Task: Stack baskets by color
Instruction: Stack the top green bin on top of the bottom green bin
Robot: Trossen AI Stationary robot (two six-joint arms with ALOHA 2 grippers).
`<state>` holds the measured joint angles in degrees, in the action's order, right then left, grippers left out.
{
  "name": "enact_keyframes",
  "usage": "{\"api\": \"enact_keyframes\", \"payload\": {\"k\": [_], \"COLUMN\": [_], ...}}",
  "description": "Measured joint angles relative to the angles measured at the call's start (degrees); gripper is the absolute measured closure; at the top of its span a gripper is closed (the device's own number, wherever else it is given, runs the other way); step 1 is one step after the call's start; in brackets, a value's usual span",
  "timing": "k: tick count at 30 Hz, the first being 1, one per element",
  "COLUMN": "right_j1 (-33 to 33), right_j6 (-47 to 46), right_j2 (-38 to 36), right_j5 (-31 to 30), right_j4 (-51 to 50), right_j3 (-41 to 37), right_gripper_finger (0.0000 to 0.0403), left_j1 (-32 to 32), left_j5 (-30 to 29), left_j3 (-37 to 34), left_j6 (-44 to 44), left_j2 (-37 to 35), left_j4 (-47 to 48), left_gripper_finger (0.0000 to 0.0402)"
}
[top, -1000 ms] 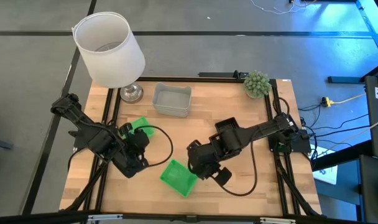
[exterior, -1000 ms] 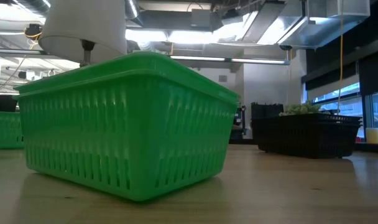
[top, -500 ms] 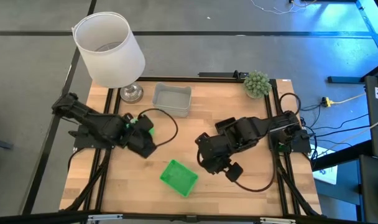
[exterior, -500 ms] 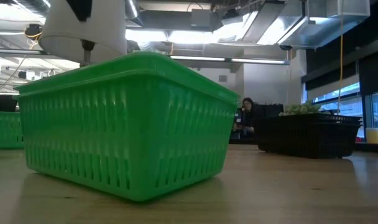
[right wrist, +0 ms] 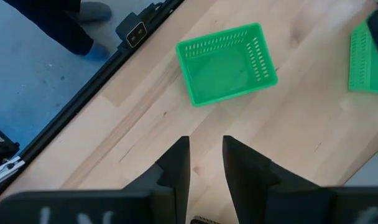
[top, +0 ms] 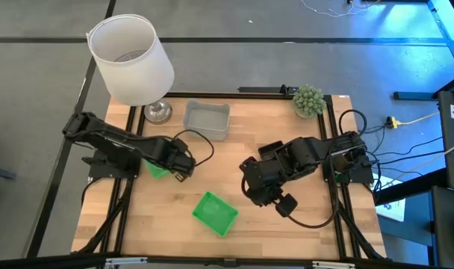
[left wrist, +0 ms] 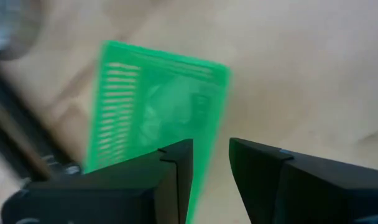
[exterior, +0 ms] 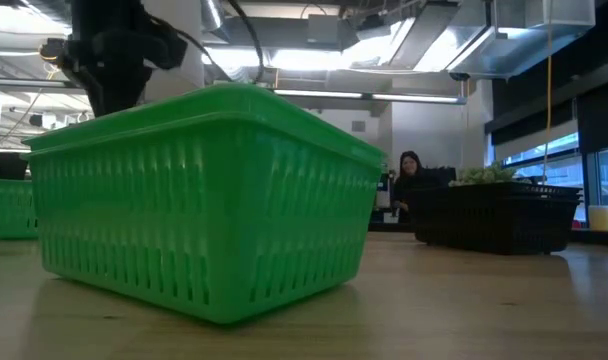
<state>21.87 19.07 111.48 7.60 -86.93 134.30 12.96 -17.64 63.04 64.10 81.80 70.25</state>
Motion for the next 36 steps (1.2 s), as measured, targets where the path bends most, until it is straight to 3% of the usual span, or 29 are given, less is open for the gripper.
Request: {"api": "enact_keyframes", "payload": {"k": [4, 15, 22, 36], "right_j1": [0.0, 0.0, 0.0, -2.17], "right_j6": [0.26, 0.44, 0.44, 0.26], "right_j2": [0.0, 0.0, 0.0, 0.0], "right_j5": [-0.02, 0.0, 0.0, 0.06], "right_j4": [-1.05, -1.8, -1.82, -1.88], "right_j3": [0.0, -0.02, -0.04, -0.05], "right_gripper_finger": [0.0309, 0.0308, 0.0308, 0.0308], "left_j1": [-0.09, -0.09, -0.09, 0.04], "left_j5": [0.38, -1.1, -3.2, -2.51], "left_j3": [-2.38, -9.1, -12.62, -11.97], "left_j6": [-4.22, -4.69, -4.46, -4.64], "left_j2": [0.0, 0.0, 0.0, -0.39], "left_j4": [-5.04, -14.64, -15.36, -15.5], "left_gripper_finger": [0.0306, 0.0304, 0.0304, 0.0304]}}
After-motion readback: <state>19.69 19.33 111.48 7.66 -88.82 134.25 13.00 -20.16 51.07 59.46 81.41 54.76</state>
